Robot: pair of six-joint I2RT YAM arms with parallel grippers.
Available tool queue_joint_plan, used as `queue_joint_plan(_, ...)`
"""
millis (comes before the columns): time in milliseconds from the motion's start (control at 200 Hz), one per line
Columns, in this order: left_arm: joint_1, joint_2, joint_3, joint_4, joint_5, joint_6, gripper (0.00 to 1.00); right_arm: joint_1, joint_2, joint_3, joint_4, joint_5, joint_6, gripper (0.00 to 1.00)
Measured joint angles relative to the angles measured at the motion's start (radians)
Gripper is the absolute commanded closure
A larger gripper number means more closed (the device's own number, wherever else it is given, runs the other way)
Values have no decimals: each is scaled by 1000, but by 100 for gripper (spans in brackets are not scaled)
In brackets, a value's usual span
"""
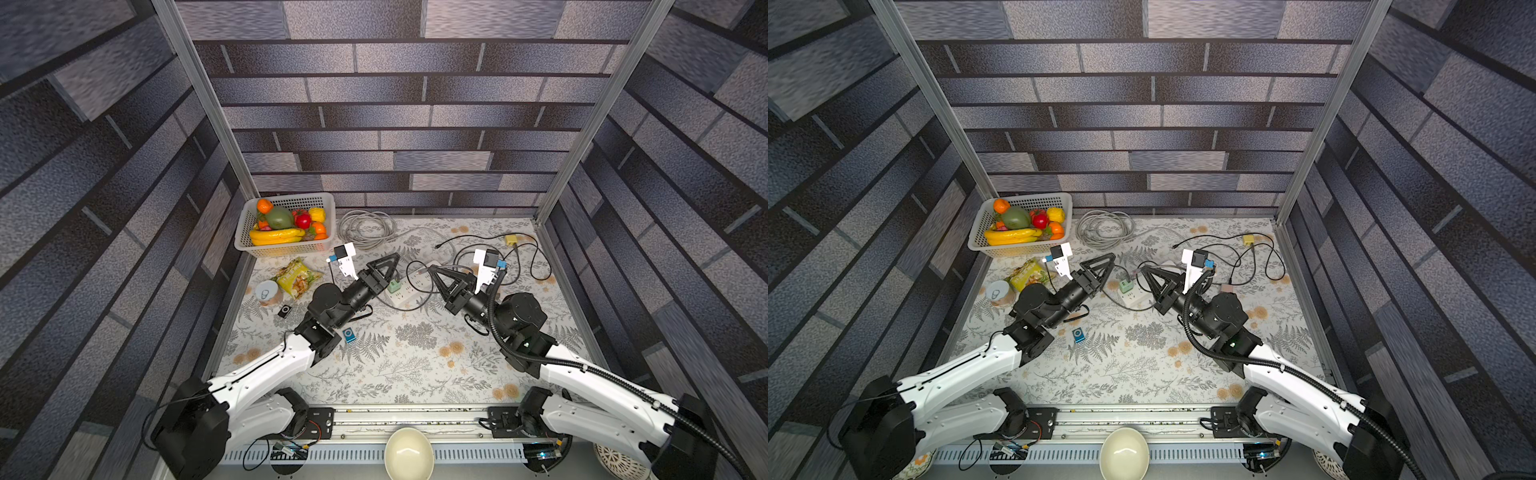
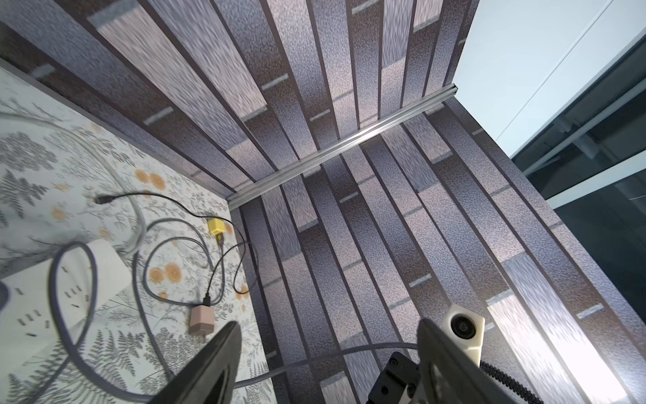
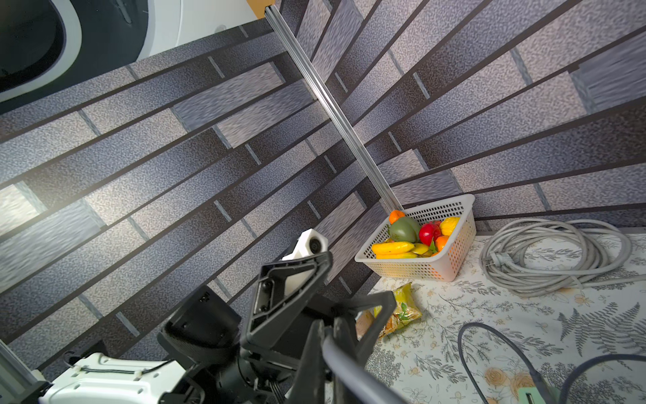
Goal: Charge mp3
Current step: Adjust the charging cable.
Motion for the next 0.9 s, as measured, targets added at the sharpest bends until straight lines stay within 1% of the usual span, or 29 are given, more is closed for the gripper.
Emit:
queue_joint_plan(115, -39, 74, 0, 104, 21, -73, 24, 0, 6, 0, 20, 10, 2, 100)
queue_joint_plan(286, -71, 66, 0, 179, 32, -102, 26, 0, 29, -1, 39, 20, 10, 100)
queue_joint_plan(526, -89, 56, 8, 229, 50, -124, 38, 0, 53, -9, 76, 23, 21, 100)
queue_joint_plan(756, -90, 107, 8, 266, 54, -158, 46, 0, 81, -10, 103, 23, 35, 100)
queue_joint_plan(827, -90, 115, 8, 270, 58, -169, 49, 0, 86, -12, 109, 23, 42, 100)
queue_joint_plan(902, -90, 119, 8, 275, 61, -180, 56, 0, 90, -13, 115, 23, 43, 100)
